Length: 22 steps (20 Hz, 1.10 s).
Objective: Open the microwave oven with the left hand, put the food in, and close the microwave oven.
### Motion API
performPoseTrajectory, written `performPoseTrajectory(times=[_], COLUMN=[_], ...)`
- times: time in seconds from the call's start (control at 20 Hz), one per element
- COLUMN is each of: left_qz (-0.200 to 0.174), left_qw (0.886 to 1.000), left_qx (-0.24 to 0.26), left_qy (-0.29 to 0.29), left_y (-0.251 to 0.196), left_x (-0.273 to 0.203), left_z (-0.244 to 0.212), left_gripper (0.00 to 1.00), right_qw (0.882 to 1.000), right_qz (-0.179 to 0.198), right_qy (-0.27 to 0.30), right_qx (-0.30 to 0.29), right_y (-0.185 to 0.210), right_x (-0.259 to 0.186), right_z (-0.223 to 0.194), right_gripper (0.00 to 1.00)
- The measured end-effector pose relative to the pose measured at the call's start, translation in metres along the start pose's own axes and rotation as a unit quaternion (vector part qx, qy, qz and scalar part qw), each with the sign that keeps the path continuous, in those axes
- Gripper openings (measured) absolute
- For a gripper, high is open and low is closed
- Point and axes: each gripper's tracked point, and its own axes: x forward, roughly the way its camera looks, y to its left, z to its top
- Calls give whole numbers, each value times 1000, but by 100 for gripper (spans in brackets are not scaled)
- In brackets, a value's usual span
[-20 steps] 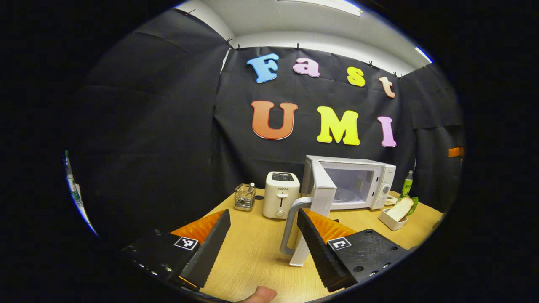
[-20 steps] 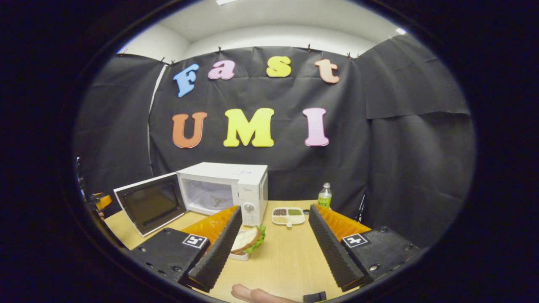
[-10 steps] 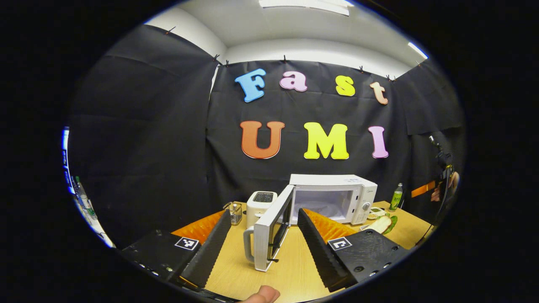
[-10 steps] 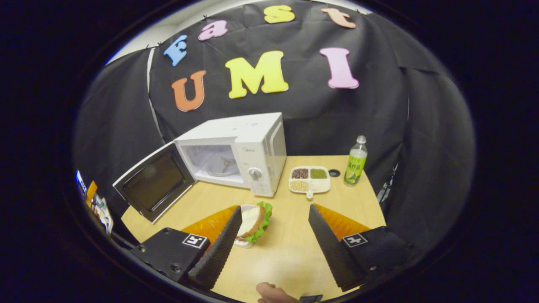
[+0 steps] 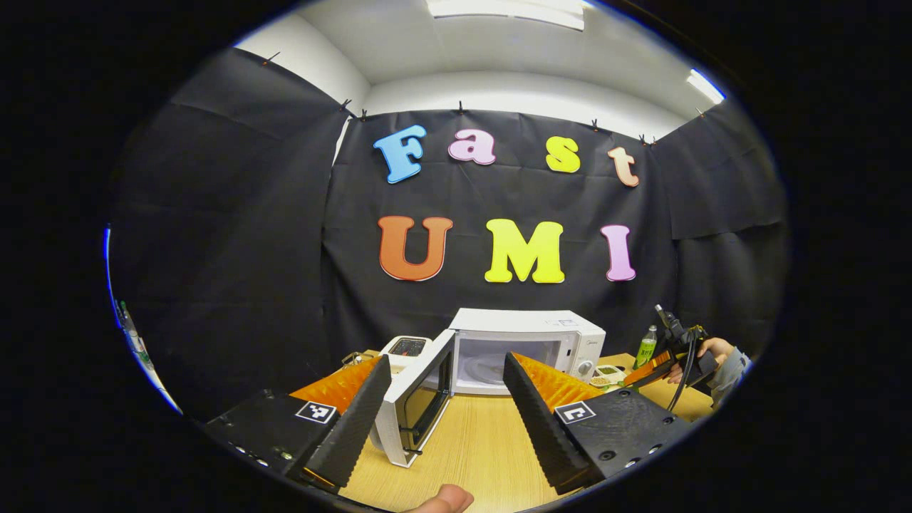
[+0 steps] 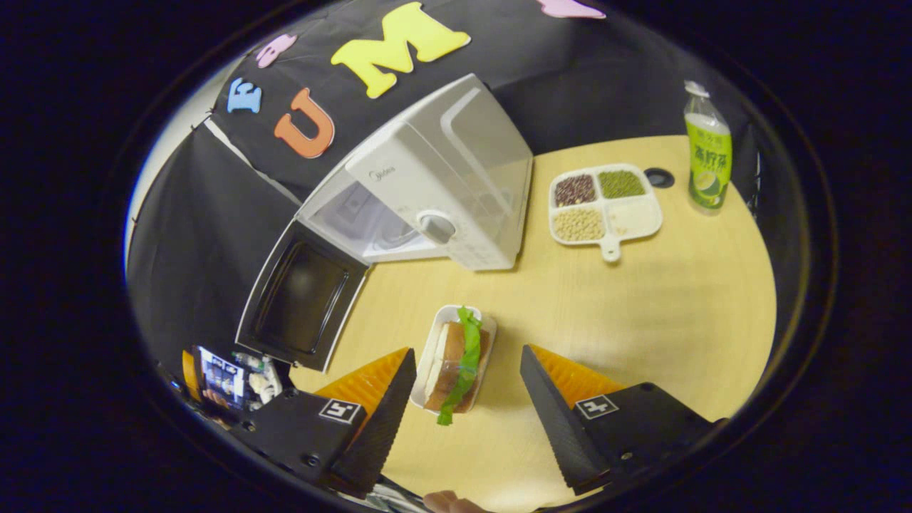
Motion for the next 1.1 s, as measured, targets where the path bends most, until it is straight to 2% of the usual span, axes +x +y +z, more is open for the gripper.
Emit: performPoseTrajectory(times=[0.1,0.15,0.3,0.35,0.4,0.45,0.5,0.55,0.6,0.7,0.75,0.8,0.85,0.95,1.0,1.1], left_qz=[1,1,-5,-5,-5,-7,-11,-16,-15,-10,-7,-4,0,7,11,14], left_qw=[1000,1000,999,999,999,999,1000,1000,1000,1000,1000,1000,1000,1000,1000,1000], left_qx=[15,22,33,36,36,31,24,19,17,23,25,26,25,24,23,16], left_qy=[-5,-4,-1,-1,4,9,14,16,16,14,13,13,10,6,3,-5], left_y=[-4,-6,-16,-18,-18,-19,-21,-21,-19,-9,-4,0,7,20,26,34], left_x=[-2,-4,-12,-15,-19,-23,-30,-36,-41,-53,-61,-67,-74,-87,-95,-106], left_z=[3,4,5,4,-1,-5,-7,-10,-9,-10,-11,-11,-10,-10,-11,-10], left_gripper=[95,95,95,96,95,86,87,87,96,96,96,96,96,96,100,96], right_qw=[997,997,995,995,995,995,996,997,998,1000,999,998,994,985,980,969], right_qz=[53,53,60,58,48,33,21,10,-2,-15,-23,-37,-53,-80,-89,-91], right_qy=[18,32,50,48,43,32,24,14,4,-18,-28,-40,-53,-71,-76,-77], right_qx=[43,54,70,70,74,84,88,74,56,8,-18,-42,-73,-133,-161,-215], right_y=[11,8,5,5,1,-4,-2,0,5,26,38,49,60,86,101,134], right_x=[8,15,25,26,28,28,26,25,21,7,0,-7,-14,-23,-27,-31], right_z=[-1,-6,-14,-15,-12,-11,-12,-13,-15,-18,-22,-24,-26,-37,-46,-61], right_gripper=[81,87,79,74,56,51,34,37,27,27,35,27,35,35,35,35])
